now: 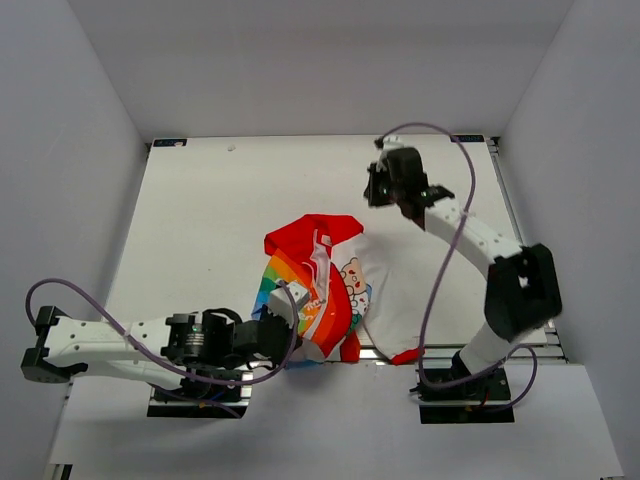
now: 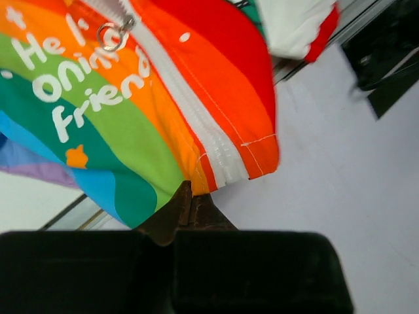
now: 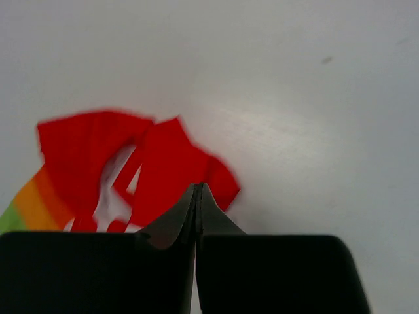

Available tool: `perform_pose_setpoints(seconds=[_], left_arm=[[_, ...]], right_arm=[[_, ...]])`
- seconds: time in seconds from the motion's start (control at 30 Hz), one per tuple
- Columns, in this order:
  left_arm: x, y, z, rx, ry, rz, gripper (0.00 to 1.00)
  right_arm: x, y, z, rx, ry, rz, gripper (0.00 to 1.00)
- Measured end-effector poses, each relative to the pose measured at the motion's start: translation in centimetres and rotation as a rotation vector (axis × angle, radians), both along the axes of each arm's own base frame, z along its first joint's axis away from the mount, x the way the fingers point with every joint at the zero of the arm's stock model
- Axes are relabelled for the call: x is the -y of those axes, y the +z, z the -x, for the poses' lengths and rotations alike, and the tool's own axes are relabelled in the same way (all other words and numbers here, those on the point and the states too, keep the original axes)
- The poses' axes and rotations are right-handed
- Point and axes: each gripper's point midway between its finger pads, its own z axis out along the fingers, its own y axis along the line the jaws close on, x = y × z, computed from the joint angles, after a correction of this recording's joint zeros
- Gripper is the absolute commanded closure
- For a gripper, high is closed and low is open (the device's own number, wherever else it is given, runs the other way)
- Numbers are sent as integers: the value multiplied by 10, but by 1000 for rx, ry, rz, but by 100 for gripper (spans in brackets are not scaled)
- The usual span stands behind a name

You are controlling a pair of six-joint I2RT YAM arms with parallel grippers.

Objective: Zip up the jacket

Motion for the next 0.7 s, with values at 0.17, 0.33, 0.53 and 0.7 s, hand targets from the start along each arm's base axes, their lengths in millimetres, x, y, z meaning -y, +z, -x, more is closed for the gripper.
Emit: perform_pose_setpoints(seconds=[0.17,0.33,0.53,0.7], left_arm=[[-2,-37,10,-58,-18,-106,23],[3,-56,23,-130,-45,-171,2],[1,-38,12,-123,59,-97,2],[-7,-10,-34,-111,287,103,2]], right_arm=[[-30,-34,97,-123,281,-90,92],[-51,-59,136,-204,388,-108,54],[-70,-74,164,-233,461,-59,52],[-76,-80,167,-216,446,-31,51]])
